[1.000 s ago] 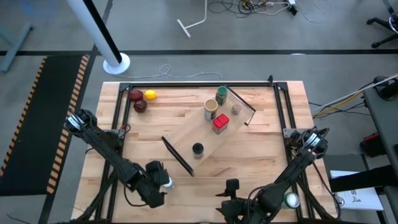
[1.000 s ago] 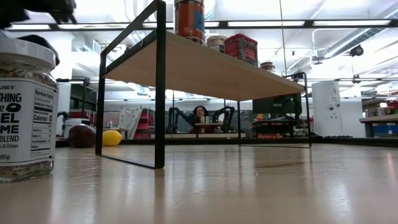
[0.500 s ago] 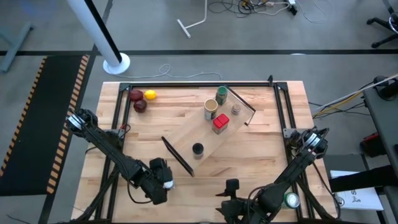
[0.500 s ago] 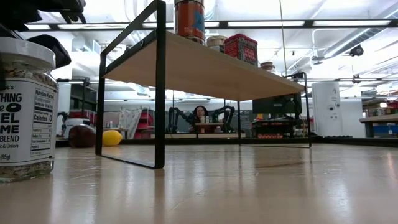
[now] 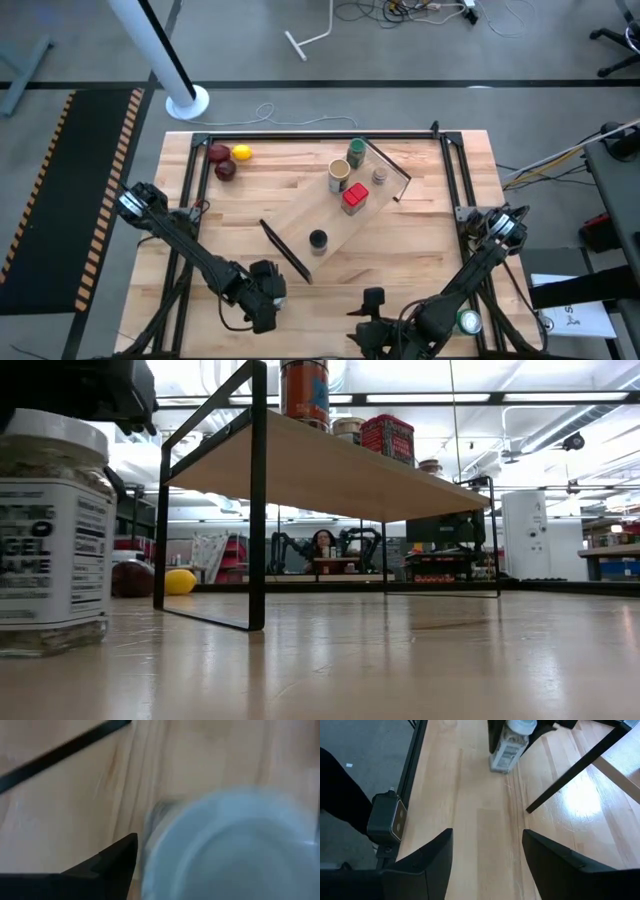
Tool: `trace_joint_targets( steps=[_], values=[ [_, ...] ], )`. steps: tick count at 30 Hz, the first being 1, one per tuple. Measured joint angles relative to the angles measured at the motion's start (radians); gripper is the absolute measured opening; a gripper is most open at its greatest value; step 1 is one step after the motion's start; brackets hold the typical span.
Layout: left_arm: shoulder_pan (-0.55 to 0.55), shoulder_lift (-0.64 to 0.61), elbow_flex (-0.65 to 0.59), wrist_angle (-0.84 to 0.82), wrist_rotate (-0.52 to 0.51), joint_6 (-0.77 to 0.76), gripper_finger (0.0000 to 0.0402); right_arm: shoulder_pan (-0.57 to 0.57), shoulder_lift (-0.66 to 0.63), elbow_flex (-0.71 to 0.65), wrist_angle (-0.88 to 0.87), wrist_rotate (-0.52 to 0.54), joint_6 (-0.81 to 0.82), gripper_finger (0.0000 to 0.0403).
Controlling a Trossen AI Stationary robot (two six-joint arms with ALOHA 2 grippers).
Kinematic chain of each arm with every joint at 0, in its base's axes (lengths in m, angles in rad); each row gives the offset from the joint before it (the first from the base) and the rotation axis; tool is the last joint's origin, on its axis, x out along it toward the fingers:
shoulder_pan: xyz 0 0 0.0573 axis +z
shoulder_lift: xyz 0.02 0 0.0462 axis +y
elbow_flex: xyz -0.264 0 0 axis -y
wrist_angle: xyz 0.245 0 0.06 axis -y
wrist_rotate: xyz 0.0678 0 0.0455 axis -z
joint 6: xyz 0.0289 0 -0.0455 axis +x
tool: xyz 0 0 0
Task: Shelf spices
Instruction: Put the white seasoning bottle on the shelf
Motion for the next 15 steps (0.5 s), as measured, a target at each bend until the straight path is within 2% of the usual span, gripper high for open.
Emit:
trace_joint_targets(
  steps=[5,11,15],
  values=[
    [0.002,0.004,0.003,-0.005,0.004,-0.002,0.0236,0.000,0.000,0.000,-0.001,0.000,0.000,0.0222],
    [0.003,0.004,0.008,-0.001,0.004,-0.009,0.0199,0.000,0.000,-0.015,0.001,0.000,0.009,0.0213],
    [0.003,0.003,0.015,0.038,0.043,-0.006,0.0192,0.000,0.000,-0.029,0.000,-0.001,0.023,0.0207]
  ],
)
